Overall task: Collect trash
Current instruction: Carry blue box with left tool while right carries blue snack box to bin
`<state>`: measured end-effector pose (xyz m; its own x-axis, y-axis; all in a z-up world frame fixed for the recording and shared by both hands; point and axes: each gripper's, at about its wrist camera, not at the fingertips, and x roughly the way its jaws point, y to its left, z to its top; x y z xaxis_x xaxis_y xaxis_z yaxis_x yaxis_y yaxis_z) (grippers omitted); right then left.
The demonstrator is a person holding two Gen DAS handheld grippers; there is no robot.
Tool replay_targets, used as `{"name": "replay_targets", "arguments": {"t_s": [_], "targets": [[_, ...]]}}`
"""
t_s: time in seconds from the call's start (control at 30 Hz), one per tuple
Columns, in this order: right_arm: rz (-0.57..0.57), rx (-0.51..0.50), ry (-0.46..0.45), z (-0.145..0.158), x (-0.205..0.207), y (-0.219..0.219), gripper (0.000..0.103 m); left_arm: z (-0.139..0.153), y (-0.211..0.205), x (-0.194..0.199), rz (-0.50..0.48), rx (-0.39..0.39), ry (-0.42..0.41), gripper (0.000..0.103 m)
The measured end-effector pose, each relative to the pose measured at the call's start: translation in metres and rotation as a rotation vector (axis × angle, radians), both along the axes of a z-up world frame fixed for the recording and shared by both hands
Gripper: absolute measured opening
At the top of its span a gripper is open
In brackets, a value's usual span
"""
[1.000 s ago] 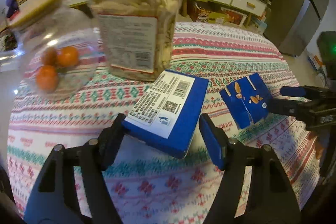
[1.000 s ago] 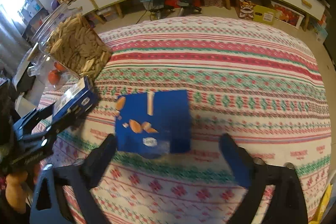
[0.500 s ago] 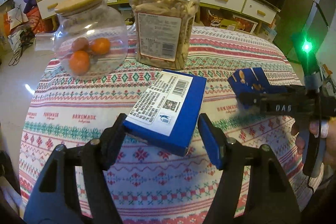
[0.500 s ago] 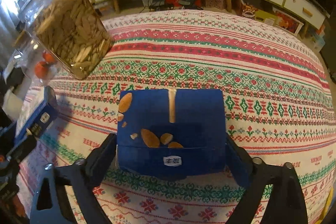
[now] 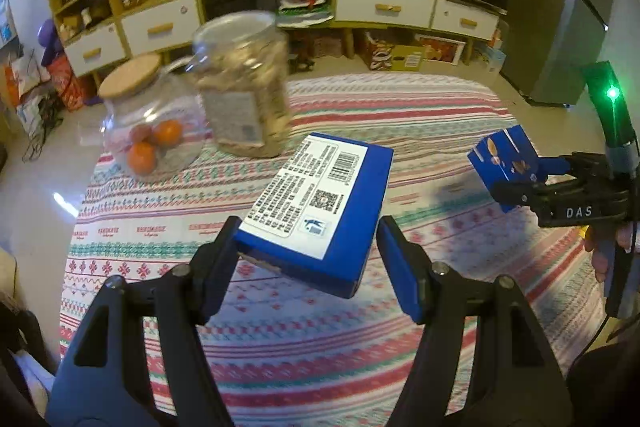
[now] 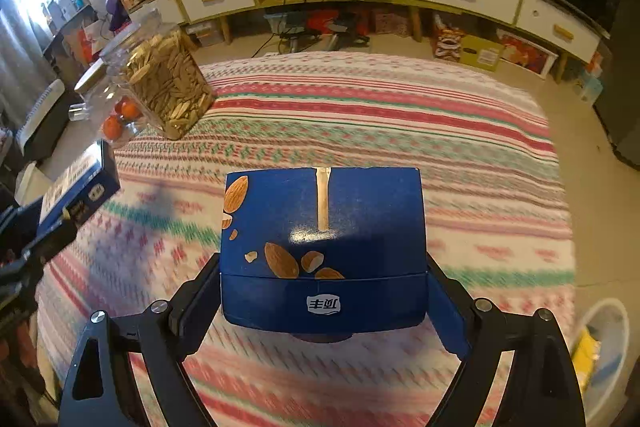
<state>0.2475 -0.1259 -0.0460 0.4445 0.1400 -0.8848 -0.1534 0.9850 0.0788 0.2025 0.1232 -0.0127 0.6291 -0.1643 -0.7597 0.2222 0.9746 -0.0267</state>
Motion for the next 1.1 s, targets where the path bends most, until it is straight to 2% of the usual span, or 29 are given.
{"name": "replay_targets", "arguments": {"t_s": [0.4,0.63,0.8,0.87,1.0,1.1], "targets": [[-0.049,-0.001,-0.046,0.042,-0.076,-0.090,0.092,0.022,-0.072,-0.047,-0.090,0.042,-0.045,0.069],[-0.083,-0.023,-0.075,0.053,-0.113,-0.130,0.092,0.030,-0.110,-0.070,-0.121,0.010,-0.059,0.069],[-0.134,0.012,-0.100,0.054,-0.133,-0.165,0.093,0.027,-0.138,-0.079,-0.144,-0.021,-0.052,0.069],[-0.159,0.009,-0.081,0.050,-0.138,-0.180,0.093,0.025,-0.148,-0.079,-0.149,-0.038,-0.043,0.069],[-0.242,-0.003,-0.070,0.046,-0.145,-0.218,0.093,0.020,-0.176,-0.077,-0.178,-0.083,-0.023,0.069],[-0.318,0.009,-0.060,0.041,-0.151,-0.251,0.093,0.015,-0.204,-0.076,-0.224,-0.081,-0.022,0.069]]}}
